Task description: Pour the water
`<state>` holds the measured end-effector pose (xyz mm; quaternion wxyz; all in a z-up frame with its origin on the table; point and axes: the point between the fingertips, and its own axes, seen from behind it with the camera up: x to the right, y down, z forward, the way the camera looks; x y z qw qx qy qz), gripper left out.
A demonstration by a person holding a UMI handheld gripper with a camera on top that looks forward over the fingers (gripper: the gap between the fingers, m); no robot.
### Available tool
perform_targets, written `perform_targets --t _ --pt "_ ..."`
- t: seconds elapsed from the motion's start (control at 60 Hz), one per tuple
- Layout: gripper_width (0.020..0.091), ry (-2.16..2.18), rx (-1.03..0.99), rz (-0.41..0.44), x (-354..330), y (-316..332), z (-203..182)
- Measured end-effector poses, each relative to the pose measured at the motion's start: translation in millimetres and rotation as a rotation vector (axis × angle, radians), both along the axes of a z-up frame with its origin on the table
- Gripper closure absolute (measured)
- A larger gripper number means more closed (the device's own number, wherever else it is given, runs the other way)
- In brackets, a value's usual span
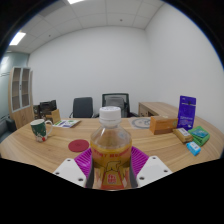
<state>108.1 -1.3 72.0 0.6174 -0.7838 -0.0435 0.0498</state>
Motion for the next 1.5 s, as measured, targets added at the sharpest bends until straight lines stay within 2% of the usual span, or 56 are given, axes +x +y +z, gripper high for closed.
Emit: perform_targets --t 0.05,0.133,0.15,0.267,0.383,0.483,0.667,0.85,0.9,1.1,1.2,1.267,1.35,1.383,1.433,1.5 --pt "0.0632 -0.002 -0.025 -0.006 -1 3 -1" --pt "0.0639 -0.04 -0.086 -0.017 -3 11 0" --pt "0.0657 -0.044 -0.091 -0.024 -3 13 2" --pt "0.0657 -0.191 -0.046 -0.029 -25 40 39" --pt "0.0657 -0.4 0.015 0.036 -79 70 81" --pt "0.0658 -0.717 0.056 0.109 -134 94 95" --pt "0.0658 -1.397 0.094 0.178 -214 121 98" --pt "0.066 -1.929 0.064 0.307 -258 136 91" --pt "0.0658 -2.032 0.035 0.349 -259 137 87" --pt "0.0657 -2.187 -0.053 0.397 -258 131 85" --pt "0.0657 -2.141 -0.038 0.375 -260 137 90" --pt "0.0656 -1.995 -0.021 0.325 -262 144 103" --pt "0.0655 -1.647 0.036 0.199 -263 152 124" --pt "0.0656 -1.476 0.088 0.105 -259 149 134" --pt "0.0654 -1.208 0.094 0.07 -257 150 146" --pt "0.0652 -0.905 0.107 -0.033 -233 144 153"
